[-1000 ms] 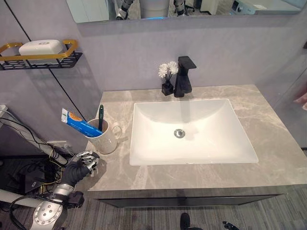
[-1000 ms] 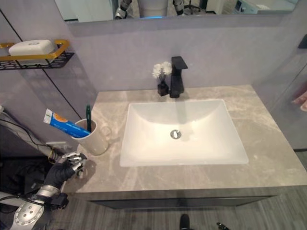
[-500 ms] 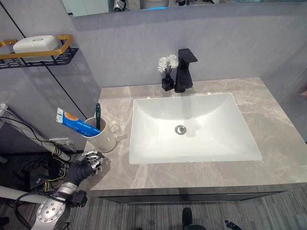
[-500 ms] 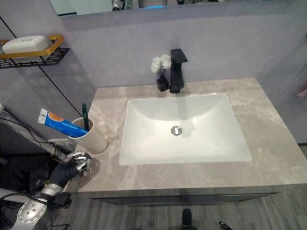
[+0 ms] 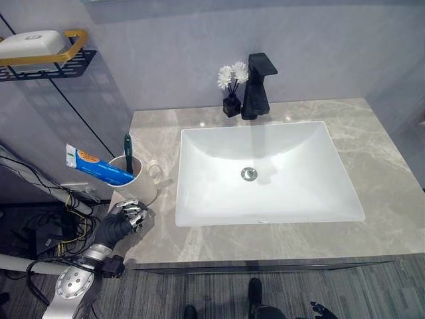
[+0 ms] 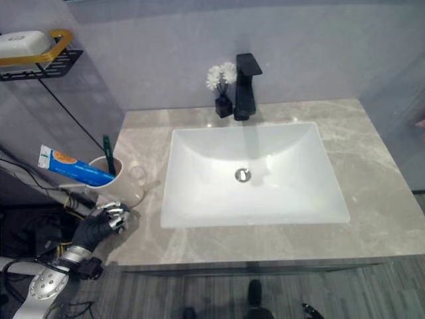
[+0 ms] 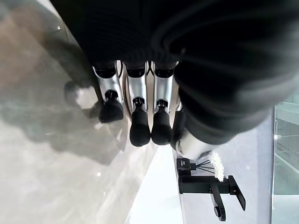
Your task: Put brush and paste in cup on sink, flatten towel.
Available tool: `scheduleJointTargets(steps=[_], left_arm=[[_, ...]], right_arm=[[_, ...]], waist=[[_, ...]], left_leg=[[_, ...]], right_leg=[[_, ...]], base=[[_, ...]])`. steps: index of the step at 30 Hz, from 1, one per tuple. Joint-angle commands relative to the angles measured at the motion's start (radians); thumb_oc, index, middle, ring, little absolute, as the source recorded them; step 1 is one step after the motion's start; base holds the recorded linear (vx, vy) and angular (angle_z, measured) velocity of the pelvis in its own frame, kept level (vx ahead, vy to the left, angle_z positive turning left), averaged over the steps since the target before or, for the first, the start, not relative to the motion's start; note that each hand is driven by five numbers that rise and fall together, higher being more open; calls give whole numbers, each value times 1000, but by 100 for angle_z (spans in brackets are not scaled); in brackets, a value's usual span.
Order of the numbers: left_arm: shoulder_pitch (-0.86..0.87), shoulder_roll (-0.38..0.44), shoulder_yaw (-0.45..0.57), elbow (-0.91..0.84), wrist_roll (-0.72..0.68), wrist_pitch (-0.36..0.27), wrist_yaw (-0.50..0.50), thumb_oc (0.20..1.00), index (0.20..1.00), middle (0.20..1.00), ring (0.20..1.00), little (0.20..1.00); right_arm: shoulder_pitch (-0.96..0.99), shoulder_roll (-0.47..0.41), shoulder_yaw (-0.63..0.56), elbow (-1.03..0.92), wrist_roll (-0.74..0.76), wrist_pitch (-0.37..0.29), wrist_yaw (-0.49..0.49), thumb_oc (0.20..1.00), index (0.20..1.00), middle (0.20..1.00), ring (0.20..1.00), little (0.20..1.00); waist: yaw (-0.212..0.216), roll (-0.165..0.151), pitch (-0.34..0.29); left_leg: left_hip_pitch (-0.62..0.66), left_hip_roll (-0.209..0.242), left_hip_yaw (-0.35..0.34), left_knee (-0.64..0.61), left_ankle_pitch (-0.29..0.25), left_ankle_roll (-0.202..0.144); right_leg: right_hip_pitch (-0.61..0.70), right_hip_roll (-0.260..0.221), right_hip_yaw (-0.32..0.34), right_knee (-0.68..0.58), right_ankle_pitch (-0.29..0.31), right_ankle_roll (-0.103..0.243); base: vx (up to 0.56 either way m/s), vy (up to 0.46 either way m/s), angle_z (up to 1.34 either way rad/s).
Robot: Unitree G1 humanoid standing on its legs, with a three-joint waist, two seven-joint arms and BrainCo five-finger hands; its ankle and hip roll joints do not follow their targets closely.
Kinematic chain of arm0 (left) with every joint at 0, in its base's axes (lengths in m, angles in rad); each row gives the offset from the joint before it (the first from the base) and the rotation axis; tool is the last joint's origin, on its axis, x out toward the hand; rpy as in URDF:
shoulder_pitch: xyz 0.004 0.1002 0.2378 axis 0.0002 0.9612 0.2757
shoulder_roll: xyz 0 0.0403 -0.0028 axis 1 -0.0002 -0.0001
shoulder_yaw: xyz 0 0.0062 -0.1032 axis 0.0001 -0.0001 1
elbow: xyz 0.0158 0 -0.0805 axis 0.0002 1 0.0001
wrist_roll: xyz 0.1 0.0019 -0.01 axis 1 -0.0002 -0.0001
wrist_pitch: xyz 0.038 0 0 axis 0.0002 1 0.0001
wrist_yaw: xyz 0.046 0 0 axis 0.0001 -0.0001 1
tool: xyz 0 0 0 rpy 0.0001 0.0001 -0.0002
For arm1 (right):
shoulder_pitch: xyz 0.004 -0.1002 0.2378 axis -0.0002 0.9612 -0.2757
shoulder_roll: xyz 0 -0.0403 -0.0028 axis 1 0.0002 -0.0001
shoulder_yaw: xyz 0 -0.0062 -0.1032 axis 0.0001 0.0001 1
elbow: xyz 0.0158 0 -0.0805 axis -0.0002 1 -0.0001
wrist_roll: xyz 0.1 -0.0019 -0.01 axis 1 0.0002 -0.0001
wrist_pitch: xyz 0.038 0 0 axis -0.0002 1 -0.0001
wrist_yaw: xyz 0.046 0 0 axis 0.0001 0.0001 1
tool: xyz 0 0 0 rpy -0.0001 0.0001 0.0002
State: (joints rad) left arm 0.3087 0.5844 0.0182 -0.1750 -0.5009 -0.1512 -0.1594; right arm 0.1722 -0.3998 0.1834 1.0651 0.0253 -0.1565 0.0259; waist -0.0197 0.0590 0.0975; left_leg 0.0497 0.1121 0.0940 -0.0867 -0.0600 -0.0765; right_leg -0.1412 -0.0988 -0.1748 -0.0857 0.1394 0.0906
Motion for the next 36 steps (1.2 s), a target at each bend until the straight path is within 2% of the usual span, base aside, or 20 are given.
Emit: scheduleJointTargets(steps=[1, 11, 26, 33, 36], left_arm=[[-11, 50, 18, -23, 9, -33, 20, 200, 200, 200, 200, 200], [-66, 61, 18, 2, 31, -39, 47, 200, 200, 200, 200, 200], [-182, 105, 76, 58, 111, -48, 115, 200, 200, 200, 200, 200], [-174, 83, 66, 44, 94, -47, 99, 200, 200, 200, 200, 200], [-119, 74, 66, 49, 33, -35, 73, 200, 200, 200, 200, 200]], right_arm=[[-50, 9, 44, 8, 22, -24, -13, 1000, 1000, 1000, 1000, 1000], [-76, 8, 55, -3, 31, -23, -18, 1000, 1000, 1000, 1000, 1000], [-94, 12, 57, -19, 57, -24, -18, 1000, 1000, 1000, 1000, 1000], [-88, 22, 60, 14, 48, -19, -18, 1000, 1000, 1000, 1000, 1000], [-87, 16, 58, 34, 26, -11, -20, 1000, 1000, 1000, 1000, 1000]], waist=[[-28, -53, 20], [-33, -57, 35], [-41, -75, 55], [-42, -70, 48], [-38, -58, 34]], left_leg=[[-18, 41, 13, -1, 85, -17], [-31, 54, 20, -1, 106, -20], [-61, 71, 28, -1, 126, -32], [-40, 74, 28, -1, 117, -33], [-18, 73, 26, -1, 110, -34]], right_leg=[[46, -61, 30, 57, -31, 69], [3, -50, 44, 89, -42, 65], [-45, -25, 65, 82, -39, 59], [-28, -23, 62, 82, -46, 56], [3, -25, 55, 74, -49, 55]], base=[[0, 0, 0], [27, -2, -4], [7, -7, -3], [7, 0, 0], [44, 8, 0]])
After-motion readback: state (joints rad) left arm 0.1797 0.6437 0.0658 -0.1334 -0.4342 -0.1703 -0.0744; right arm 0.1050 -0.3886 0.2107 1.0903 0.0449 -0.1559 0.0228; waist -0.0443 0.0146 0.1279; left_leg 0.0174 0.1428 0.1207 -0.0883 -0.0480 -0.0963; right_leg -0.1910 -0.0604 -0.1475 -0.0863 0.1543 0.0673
